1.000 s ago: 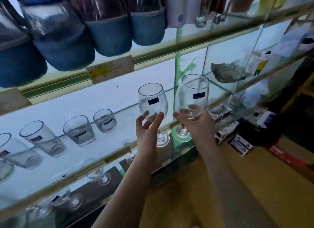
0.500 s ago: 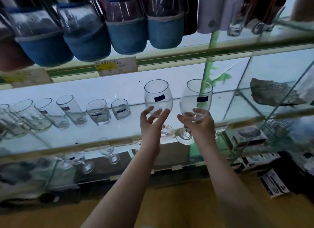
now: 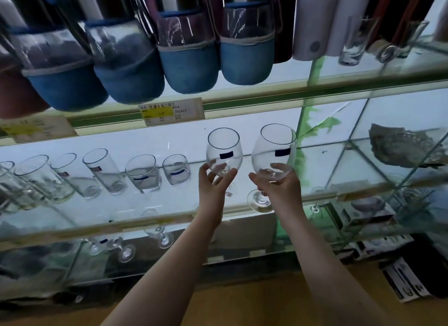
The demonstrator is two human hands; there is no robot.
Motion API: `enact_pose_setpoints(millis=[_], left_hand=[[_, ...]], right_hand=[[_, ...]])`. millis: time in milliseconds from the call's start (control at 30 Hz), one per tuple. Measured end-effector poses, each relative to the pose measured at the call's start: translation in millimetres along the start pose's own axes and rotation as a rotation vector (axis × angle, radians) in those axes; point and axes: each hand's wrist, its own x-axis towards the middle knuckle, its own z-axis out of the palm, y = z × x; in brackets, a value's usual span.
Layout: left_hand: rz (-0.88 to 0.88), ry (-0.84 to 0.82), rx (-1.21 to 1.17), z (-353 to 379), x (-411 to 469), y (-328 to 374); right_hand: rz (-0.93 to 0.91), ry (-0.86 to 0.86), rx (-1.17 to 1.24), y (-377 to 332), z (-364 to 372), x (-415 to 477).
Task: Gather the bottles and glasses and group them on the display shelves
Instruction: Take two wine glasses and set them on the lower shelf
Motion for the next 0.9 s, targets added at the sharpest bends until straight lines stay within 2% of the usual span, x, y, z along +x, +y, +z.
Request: enact_pose_setpoints(millis=[367,900], left_hand=[[-0.051,0.016,-0.001,-16.2,52.9,-6.6],[-0.021,-0.078,0.125,-31.7,68.5,-8.4]], right_hand=[[-0.078,0.013,-0.02,8.3,33.9,21.2],[-0.126,0.056,-0.032,23.7,68.8,37.1]])
